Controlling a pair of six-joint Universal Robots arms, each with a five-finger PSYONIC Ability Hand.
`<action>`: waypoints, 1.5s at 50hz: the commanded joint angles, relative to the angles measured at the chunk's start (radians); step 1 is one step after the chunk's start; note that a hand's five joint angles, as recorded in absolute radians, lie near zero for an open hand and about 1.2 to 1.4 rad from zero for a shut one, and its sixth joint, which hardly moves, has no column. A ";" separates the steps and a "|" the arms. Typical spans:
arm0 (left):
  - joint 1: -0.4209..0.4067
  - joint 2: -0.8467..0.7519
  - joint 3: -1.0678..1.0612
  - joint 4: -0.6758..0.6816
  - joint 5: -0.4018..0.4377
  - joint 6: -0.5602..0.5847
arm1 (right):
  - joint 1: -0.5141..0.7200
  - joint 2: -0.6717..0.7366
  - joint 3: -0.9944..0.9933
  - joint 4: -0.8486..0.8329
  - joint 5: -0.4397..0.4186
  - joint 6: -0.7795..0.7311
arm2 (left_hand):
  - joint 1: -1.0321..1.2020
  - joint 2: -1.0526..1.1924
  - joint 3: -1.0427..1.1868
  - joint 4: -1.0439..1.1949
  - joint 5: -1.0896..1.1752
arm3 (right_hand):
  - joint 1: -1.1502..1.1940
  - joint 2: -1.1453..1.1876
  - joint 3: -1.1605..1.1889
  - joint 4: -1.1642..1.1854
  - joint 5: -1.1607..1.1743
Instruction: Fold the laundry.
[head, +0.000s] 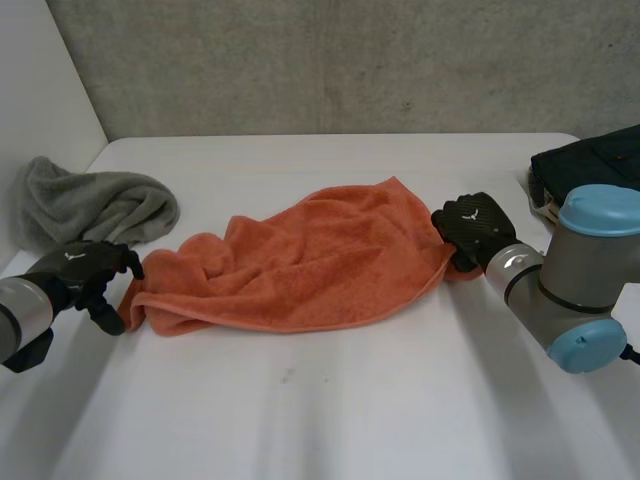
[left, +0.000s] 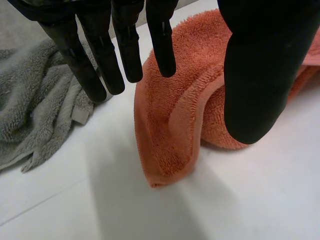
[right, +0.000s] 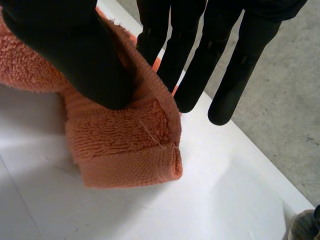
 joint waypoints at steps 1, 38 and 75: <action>-0.059 -0.092 0.047 0.077 -0.017 0.009 | -0.007 -0.018 0.016 0.015 -0.001 0.003 | 0.055 0.060 0.054 0.071 0.076 | 0.257 0.217 0.212 0.204 0.219; -0.133 0.329 0.608 -0.206 0.000 0.063 | -0.200 -0.569 -0.312 0.442 -0.024 0.133 | 0.880 0.885 0.879 0.896 0.901 | 0.257 0.217 0.212 0.204 0.219; -0.202 -0.297 1.187 0.243 -0.140 -0.153 | 0.001 -0.144 -0.713 -0.203 0.271 0.245 | 0.880 0.885 0.879 0.896 0.901 | 0.257 0.217 0.212 0.204 0.219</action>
